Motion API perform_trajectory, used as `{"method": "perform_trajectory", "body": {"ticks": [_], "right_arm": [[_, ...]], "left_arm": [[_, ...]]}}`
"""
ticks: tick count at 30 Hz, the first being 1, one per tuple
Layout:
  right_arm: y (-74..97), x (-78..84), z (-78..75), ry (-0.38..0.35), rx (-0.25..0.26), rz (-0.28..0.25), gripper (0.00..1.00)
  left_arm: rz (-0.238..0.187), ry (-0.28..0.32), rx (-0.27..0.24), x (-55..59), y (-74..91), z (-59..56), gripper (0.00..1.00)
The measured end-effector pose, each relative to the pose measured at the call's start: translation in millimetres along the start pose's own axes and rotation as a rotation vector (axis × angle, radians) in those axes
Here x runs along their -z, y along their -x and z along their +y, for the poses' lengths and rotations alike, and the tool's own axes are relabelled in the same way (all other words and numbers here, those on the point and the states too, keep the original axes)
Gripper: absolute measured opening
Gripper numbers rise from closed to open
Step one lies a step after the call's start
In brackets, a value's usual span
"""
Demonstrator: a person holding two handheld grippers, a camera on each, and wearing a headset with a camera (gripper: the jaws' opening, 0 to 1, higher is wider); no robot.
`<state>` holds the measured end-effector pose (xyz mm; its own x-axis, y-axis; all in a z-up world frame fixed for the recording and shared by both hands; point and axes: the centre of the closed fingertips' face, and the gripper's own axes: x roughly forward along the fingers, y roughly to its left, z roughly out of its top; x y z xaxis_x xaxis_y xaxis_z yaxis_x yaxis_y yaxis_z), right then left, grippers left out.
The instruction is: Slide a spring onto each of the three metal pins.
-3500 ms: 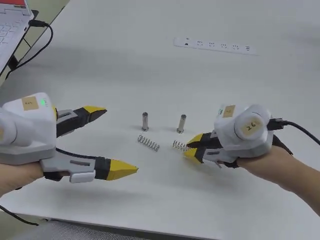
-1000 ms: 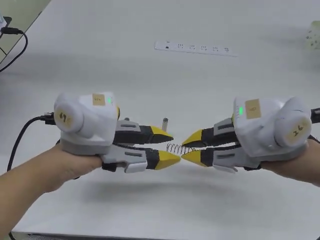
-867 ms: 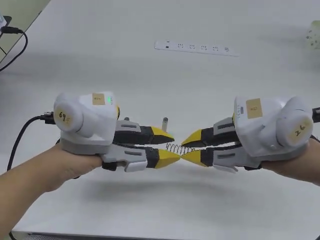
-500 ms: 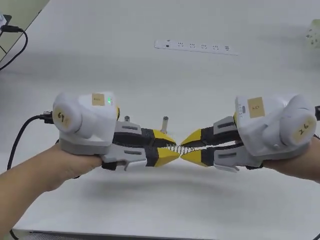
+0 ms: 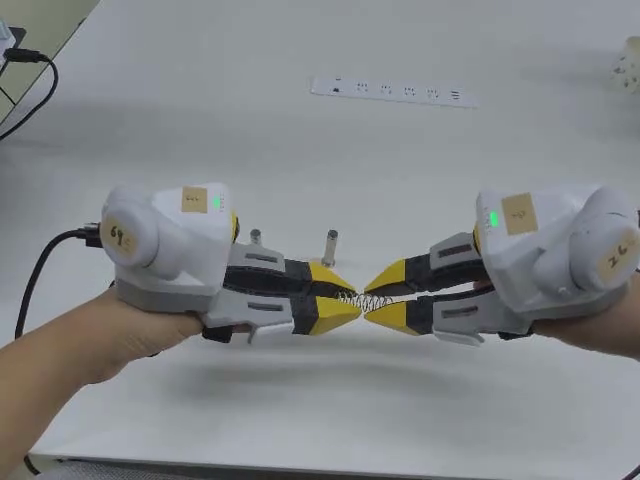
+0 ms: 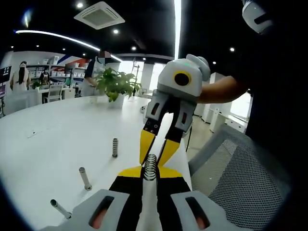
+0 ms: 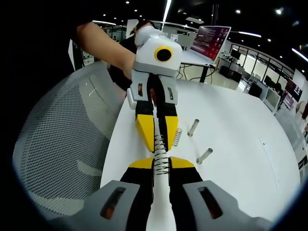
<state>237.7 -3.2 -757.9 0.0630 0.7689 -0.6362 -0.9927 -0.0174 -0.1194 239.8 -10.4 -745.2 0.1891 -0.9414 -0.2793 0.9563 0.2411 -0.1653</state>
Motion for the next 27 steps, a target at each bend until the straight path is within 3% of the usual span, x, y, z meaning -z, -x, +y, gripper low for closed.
{"method": "perform_trajectory", "body": {"ticks": [6, 16, 27], "right_arm": [[2.1, 0.7, 1.6, -0.016, -0.006, -0.005, 0.1], [4.3, 11.7, 2.9, -0.019, -0.011, 0.028, 0.09], [5.6, 6.5, 0.2, -0.025, -0.012, -0.007, 0.08]], "left_arm": [[0.001, 0.01, 0.009, 0.0, -0.8, -2.3, 0.02], [0.007, 0.014, 0.022, -0.6, 0.3, -4.1, 0.02], [0.006, 0.018, 0.02, 0.6, 2.8, -1.2, 0.02]]}}
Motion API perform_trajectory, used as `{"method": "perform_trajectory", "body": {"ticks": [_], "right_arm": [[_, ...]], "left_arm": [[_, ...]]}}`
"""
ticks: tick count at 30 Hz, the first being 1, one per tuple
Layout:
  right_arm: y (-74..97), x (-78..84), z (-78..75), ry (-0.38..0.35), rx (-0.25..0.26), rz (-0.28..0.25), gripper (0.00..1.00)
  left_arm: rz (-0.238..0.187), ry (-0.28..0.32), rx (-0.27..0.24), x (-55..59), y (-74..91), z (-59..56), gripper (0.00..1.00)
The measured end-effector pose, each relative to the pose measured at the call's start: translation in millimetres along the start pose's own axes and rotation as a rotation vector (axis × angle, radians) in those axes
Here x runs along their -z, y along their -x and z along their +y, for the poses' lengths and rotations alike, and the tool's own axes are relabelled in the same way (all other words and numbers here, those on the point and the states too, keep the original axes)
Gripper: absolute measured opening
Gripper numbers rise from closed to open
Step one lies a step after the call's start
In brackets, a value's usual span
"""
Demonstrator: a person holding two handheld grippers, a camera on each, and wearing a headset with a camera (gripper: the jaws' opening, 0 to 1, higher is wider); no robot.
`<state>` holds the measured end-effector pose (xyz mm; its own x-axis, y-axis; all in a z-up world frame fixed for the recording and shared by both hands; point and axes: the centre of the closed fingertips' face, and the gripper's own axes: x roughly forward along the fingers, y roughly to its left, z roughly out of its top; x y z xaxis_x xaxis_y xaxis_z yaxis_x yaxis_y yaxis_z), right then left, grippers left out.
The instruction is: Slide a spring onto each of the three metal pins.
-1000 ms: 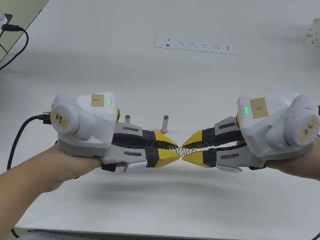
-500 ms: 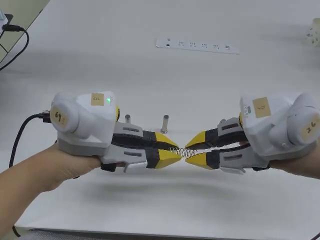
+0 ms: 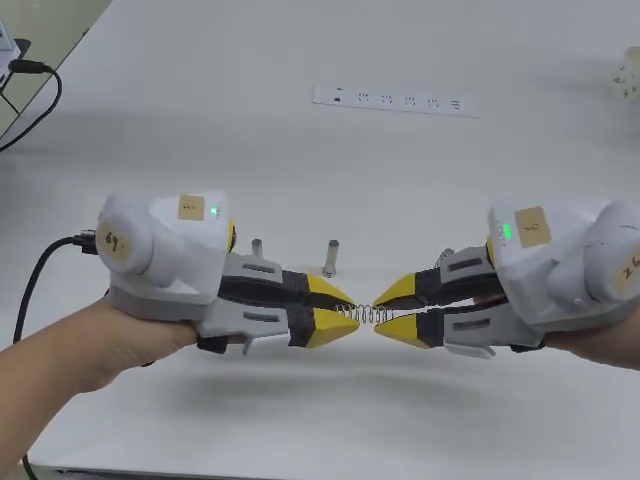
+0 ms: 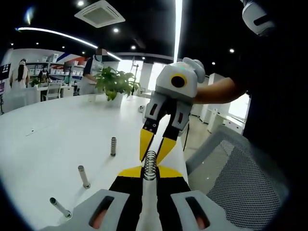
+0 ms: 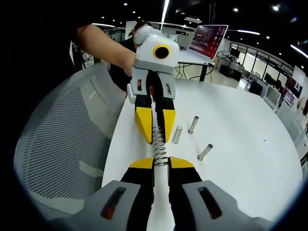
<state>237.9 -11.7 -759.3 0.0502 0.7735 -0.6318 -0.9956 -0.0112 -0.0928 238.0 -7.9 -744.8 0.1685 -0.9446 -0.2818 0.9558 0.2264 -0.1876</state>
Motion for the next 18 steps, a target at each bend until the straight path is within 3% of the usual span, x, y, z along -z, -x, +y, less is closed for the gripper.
{"method": "perform_trajectory", "body": {"ticks": [7, 12, 18], "right_arm": [[3.9, -6.1, -0.8, 0.005, -0.005, -0.001, 0.07], [6.2, -14.2, -0.8, 0.051, -0.006, 0.017, 0.07], [4.8, -22.2, 2.7, 0.08, -0.021, 0.022, 0.07]], "left_arm": [[-0.002, 0.007, 0.003, 2.6, 0.6, 1.9, 0.02], [0.003, 0.011, 0.002, 4.6, 1.7, 2.8, 0.02], [0.029, -0.008, -0.001, 10.3, 2.3, 2.7, 0.02]]}}
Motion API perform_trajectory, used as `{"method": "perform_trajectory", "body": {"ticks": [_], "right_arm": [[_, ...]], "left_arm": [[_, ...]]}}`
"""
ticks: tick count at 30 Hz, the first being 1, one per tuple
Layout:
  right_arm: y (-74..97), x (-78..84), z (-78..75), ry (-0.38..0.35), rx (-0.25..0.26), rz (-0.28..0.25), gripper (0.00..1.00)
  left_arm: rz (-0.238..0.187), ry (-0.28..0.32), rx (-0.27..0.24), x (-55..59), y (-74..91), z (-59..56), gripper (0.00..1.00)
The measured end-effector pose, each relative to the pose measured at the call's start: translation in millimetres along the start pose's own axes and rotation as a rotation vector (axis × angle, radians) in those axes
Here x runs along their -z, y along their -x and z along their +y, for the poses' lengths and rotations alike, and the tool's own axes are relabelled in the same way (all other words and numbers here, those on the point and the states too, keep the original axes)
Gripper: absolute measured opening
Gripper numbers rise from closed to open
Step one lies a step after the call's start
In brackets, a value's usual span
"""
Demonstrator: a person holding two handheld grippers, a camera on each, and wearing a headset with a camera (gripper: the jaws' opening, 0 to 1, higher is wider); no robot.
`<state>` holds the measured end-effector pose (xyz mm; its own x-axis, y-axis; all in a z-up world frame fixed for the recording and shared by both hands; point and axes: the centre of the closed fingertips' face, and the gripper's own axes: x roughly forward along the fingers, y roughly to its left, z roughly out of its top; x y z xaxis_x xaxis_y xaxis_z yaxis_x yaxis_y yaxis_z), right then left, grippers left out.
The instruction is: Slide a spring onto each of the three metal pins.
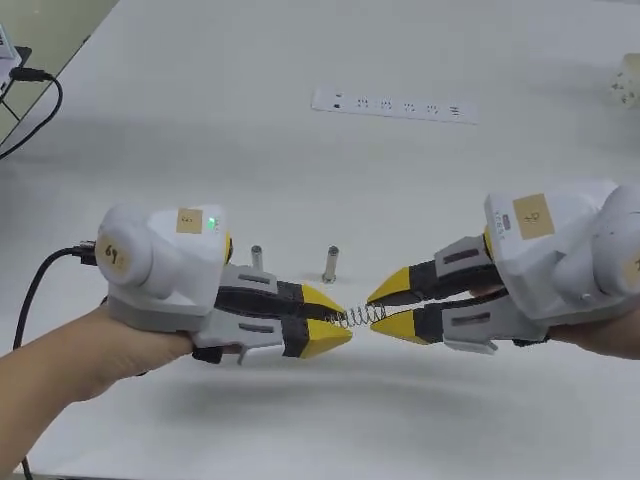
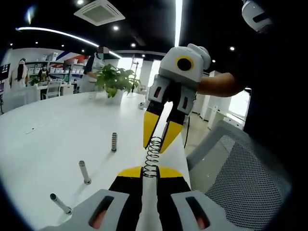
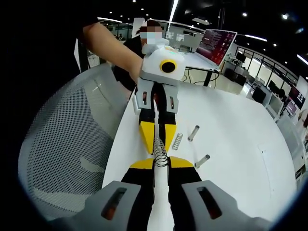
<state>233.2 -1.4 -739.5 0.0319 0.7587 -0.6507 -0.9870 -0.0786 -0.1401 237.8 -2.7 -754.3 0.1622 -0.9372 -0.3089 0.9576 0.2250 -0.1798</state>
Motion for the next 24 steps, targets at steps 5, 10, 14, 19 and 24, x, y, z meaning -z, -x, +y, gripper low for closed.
{"method": "perform_trajectory", "body": {"ticks": [5, 10, 14, 19, 24], "right_arm": [[0.8, -5.5, 1.5, 0.008, -0.011, -0.008, 0.07], [2.9, -20.0, 1.0, -0.012, -0.021, -0.059, 0.07], [2.6, -23.0, -0.2, -0.018, -0.014, -0.074, 0.07], [0.9, -33.1, -0.6, -0.061, -0.003, -0.132, 0.07], [-3.8, -35.1, 2.2, -0.069, -0.001, -0.146, 0.07]], "left_arm": [[0.01, -0.01, -0.003, 2.0, -0.5, -1.1, 0.02], [0.008, -0.024, -0.006, -0.8, -3.3, -1.7, 0.02], [0.012, -0.037, -0.017, -2.2, -3.1, 0.8, 0.02], [0.004, -0.032, -0.02, -3.7, -2.5, 1.2, 0.02], [0.018, -0.038, -0.017, -0.3, -4.5, -0.5, 0.02]]}}
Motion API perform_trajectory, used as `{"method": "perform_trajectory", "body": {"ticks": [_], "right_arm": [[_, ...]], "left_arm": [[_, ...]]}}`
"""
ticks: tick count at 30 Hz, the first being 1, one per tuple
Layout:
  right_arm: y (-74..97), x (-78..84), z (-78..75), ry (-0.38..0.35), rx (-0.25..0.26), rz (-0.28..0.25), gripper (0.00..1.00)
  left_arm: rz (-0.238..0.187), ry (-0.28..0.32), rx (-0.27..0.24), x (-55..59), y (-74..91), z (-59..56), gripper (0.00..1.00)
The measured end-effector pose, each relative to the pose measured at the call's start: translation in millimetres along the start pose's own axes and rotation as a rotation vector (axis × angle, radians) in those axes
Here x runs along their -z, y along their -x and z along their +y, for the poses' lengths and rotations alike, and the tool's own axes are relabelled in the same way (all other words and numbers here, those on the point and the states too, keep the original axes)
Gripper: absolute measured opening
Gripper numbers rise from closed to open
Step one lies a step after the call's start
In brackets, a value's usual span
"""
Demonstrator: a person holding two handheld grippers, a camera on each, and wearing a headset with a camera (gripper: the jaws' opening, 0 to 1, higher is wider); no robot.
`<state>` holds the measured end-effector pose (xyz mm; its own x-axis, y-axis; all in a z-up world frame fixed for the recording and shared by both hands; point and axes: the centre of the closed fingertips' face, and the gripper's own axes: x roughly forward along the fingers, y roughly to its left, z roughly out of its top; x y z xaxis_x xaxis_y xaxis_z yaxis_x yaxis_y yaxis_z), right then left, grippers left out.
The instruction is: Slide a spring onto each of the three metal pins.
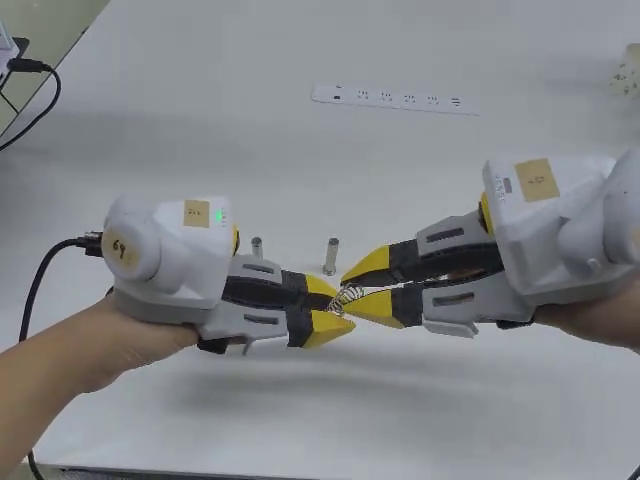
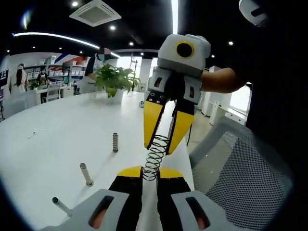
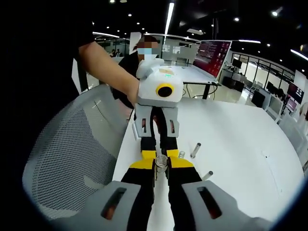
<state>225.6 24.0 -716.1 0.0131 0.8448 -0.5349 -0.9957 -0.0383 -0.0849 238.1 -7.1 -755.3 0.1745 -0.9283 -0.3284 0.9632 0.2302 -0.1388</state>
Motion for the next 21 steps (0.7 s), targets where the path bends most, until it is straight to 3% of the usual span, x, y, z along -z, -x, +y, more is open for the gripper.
{"method": "perform_trajectory", "body": {"ticks": [8, 21], "right_arm": [[-4.4, -2.2, -4.9, -0.038, 0.043, -0.053, 0.07], [-5.7, -11.3, -11.9, -0.085, 0.082, -0.135, 0.07]], "left_arm": [[0.004, 0.004, -0.011, 0.6, 0.6, 2.2, 0.02], [-0.029, 0.007, -0.025, -6.3, 4.6, 5.3, 0.02]]}}
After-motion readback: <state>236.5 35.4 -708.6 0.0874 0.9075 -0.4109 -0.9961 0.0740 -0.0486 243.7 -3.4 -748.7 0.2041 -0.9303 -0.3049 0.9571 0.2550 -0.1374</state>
